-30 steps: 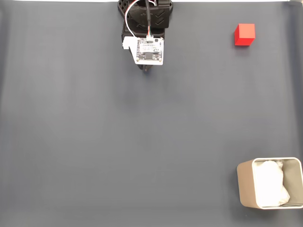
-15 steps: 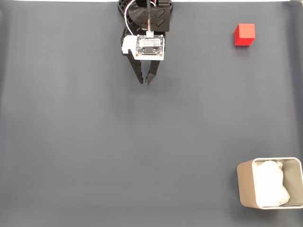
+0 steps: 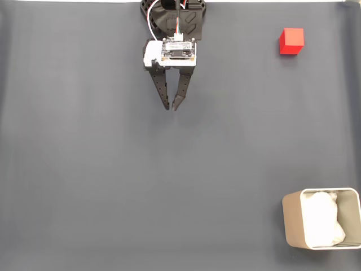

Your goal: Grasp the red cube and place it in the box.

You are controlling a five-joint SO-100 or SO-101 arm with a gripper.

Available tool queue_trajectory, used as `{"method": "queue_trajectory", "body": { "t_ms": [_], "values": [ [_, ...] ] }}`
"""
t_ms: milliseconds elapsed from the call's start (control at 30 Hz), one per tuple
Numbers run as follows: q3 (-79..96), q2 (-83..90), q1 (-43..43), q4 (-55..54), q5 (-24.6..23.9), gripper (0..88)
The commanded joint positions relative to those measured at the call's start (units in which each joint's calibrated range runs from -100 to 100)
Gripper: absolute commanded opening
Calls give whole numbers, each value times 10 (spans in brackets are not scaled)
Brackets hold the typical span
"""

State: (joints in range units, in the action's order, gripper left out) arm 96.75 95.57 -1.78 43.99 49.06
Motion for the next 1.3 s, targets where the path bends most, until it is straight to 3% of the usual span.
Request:
{"method": "queue_trajectory", "body": {
  "t_ms": [0, 600, 1267],
  "values": [
    [-54, -20, -4, -34, 7, 0],
    [-264, -206, 3, -78, 2, 0],
    [-559, -429, 46, 61, -11, 0]
  ]
}}
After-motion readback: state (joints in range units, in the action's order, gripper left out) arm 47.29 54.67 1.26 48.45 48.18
